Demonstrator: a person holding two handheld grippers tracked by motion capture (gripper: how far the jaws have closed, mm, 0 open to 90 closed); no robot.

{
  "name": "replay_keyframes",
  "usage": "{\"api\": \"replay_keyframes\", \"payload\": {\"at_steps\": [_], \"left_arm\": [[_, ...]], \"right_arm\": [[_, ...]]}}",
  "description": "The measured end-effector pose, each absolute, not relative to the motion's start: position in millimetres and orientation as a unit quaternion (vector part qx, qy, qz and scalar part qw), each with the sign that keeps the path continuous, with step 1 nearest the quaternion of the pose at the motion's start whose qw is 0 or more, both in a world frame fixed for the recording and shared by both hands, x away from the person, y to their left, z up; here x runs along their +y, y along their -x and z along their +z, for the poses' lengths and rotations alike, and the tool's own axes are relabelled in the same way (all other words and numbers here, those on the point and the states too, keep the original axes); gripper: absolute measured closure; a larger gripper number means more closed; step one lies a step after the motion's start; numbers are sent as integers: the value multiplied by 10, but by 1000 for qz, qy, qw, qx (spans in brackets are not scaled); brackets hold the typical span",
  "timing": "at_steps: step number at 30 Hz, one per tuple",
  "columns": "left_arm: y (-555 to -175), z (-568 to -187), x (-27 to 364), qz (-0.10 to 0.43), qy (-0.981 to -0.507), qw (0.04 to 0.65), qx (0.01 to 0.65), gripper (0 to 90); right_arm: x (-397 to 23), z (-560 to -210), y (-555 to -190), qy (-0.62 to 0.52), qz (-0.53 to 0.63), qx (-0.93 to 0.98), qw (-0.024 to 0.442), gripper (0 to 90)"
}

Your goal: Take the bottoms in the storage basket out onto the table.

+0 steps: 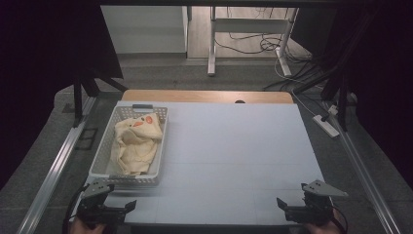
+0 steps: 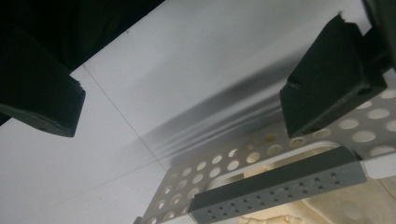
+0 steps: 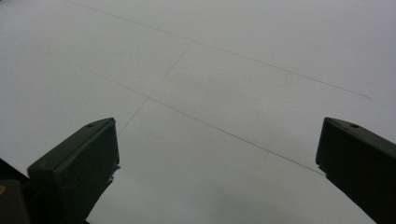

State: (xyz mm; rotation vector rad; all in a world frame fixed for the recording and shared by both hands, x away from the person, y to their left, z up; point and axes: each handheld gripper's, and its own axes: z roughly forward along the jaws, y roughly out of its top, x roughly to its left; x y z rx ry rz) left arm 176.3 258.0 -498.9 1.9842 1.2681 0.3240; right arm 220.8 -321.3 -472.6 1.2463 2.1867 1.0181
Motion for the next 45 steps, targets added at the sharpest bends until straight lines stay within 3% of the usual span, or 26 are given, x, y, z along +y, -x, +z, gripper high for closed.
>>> {"api": "replay_keyframes", "payload": {"at_steps": [45], "left_arm": [[-1800,-4884,2694,142,-769,415,464,0]], "right_arm": [[-3215,-4730,-2224,-453,366,787,205,0]]}}
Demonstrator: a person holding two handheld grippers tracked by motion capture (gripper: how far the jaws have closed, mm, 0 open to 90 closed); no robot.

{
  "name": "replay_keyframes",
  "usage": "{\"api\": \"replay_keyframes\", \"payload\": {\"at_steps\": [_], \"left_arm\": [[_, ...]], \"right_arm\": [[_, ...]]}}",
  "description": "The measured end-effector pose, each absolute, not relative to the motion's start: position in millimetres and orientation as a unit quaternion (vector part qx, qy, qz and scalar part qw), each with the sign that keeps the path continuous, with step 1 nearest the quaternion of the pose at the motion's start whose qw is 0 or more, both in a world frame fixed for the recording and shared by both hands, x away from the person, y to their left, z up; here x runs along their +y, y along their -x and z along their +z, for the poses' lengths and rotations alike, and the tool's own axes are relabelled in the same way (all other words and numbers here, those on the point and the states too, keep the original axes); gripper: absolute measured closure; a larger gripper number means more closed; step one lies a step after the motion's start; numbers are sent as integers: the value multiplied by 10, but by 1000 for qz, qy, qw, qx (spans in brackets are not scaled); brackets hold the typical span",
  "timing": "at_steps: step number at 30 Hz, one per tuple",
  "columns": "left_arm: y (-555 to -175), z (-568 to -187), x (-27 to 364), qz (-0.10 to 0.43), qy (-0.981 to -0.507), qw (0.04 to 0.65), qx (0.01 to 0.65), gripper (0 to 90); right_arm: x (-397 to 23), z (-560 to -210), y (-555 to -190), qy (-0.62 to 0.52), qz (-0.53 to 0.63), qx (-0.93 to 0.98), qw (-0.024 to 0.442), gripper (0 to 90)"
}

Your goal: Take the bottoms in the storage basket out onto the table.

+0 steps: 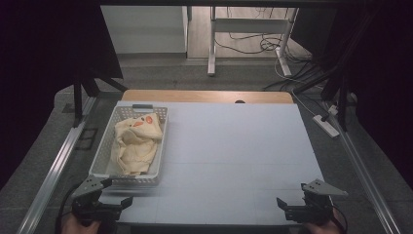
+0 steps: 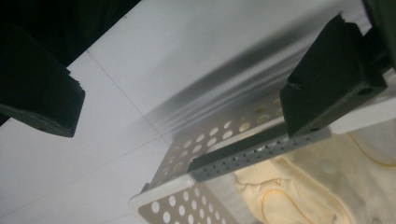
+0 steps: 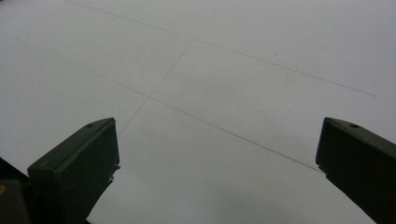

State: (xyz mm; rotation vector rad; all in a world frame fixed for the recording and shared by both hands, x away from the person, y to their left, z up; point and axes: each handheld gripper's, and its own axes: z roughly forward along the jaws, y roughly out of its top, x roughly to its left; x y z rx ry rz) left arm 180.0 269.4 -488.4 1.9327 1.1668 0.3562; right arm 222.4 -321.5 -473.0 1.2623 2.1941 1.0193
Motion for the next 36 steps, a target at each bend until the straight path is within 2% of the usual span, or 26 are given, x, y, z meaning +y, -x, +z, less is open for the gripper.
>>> {"api": "replay_keyframes", "payload": {"at_steps": [10,19,36], "left_arm": [[-1871,-4842,2705,140,-766,424,462,0],[-1948,-4779,2712,168,-761,430,456,0],[-2189,-4715,2720,158,-752,421,481,0]], "right_arm": [[-3213,-4734,-2229,-453,364,788,205,0],[-3212,-4735,-2231,-454,363,788,204,0],[-3206,-4738,-2235,-453,358,790,205,0]]}}
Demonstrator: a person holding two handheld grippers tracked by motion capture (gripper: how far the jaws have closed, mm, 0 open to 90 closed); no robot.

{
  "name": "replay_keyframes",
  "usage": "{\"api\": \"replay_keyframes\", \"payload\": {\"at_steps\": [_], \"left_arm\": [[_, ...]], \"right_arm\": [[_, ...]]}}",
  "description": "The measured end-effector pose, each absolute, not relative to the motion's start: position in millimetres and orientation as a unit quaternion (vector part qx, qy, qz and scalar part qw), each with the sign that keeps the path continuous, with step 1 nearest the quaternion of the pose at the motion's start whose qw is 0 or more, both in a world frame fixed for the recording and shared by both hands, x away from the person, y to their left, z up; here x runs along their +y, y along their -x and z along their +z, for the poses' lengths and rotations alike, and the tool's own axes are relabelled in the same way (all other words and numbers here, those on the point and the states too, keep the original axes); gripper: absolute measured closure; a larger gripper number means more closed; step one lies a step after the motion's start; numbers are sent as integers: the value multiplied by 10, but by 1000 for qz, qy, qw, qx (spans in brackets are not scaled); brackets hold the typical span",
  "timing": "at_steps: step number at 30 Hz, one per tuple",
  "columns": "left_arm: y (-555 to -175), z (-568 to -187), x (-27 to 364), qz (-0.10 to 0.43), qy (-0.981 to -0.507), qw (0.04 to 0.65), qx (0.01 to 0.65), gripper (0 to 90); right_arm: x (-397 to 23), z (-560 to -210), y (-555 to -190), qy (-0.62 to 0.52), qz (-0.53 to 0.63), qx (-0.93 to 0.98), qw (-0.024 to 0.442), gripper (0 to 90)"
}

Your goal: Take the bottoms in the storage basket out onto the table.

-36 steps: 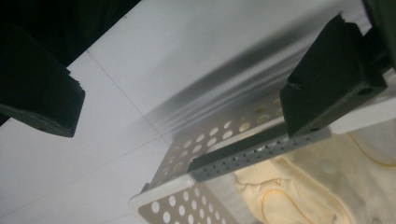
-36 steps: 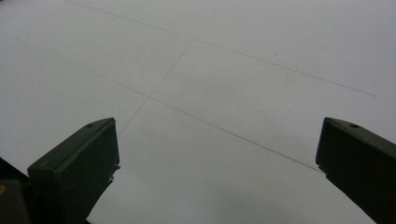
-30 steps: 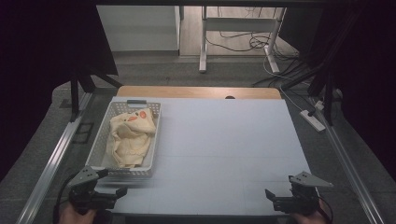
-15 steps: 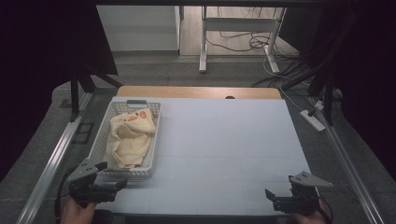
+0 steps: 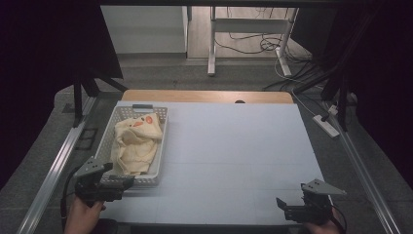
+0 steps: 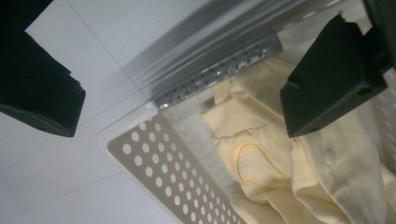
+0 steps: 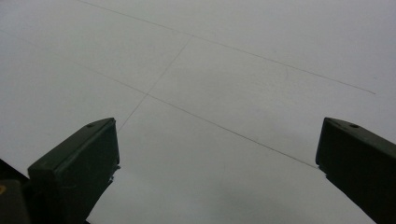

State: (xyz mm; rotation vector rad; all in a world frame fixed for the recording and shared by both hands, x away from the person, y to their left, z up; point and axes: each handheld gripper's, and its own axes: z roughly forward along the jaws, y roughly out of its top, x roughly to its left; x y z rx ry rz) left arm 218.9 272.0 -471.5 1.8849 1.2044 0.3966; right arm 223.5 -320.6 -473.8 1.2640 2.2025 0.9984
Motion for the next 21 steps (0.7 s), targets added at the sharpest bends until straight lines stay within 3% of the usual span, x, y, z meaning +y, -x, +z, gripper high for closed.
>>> {"api": "replay_keyframes", "payload": {"at_steps": [21], "left_arm": [[-2588,-4676,2683,148,-748,401,508,0]], "right_arm": [[-3202,-4738,-2232,-452,358,791,204,0]]}}
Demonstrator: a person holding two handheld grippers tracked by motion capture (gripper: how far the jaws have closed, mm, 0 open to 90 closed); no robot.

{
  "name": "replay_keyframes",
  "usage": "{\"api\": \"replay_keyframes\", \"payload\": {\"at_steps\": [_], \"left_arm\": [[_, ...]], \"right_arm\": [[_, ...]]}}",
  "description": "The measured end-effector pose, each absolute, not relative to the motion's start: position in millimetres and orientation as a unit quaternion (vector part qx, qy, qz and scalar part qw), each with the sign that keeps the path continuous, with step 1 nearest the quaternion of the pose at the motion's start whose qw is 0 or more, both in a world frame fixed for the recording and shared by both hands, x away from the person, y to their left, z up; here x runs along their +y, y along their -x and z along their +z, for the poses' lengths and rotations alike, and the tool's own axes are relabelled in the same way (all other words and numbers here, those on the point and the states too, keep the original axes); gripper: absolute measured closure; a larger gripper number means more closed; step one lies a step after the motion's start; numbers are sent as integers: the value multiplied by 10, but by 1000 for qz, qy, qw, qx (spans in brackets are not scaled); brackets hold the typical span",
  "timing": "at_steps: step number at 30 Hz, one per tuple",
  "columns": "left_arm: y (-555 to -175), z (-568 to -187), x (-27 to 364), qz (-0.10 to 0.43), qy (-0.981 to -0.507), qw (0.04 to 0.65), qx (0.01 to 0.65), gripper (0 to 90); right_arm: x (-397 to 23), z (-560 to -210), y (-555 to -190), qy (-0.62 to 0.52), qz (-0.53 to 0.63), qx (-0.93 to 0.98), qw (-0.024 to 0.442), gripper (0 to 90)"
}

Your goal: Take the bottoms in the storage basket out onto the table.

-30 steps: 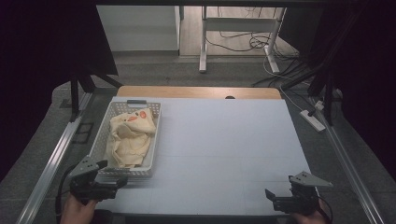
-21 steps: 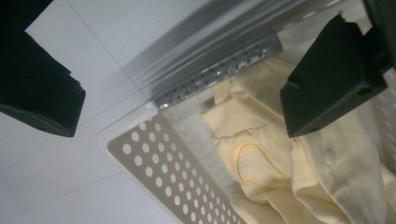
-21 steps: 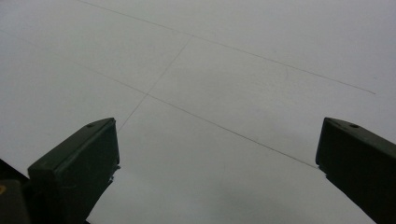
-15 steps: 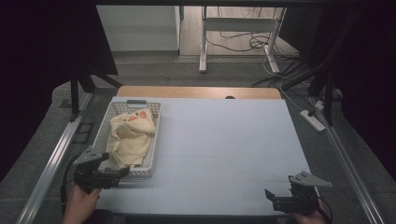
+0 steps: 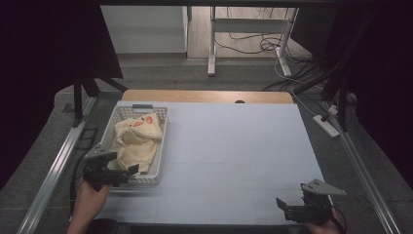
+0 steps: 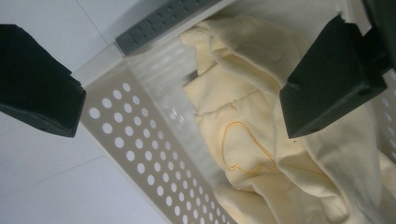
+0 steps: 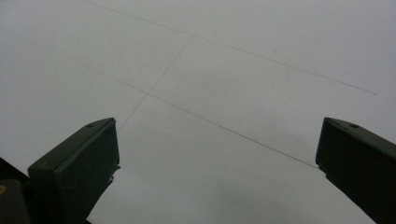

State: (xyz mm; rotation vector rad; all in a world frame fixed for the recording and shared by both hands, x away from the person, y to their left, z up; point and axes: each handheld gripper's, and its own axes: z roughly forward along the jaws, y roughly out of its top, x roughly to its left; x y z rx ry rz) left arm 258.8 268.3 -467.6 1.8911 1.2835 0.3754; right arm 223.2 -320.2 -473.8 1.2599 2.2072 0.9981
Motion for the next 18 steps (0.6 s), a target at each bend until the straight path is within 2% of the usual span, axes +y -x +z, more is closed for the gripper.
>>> {"api": "replay_keyframes", "payload": {"at_steps": [18], "left_arm": [[-2923,-4637,2754,159,-751,367,526,0]], "right_arm": [[-3199,-4740,-2235,-450,357,793,202,0]]}}
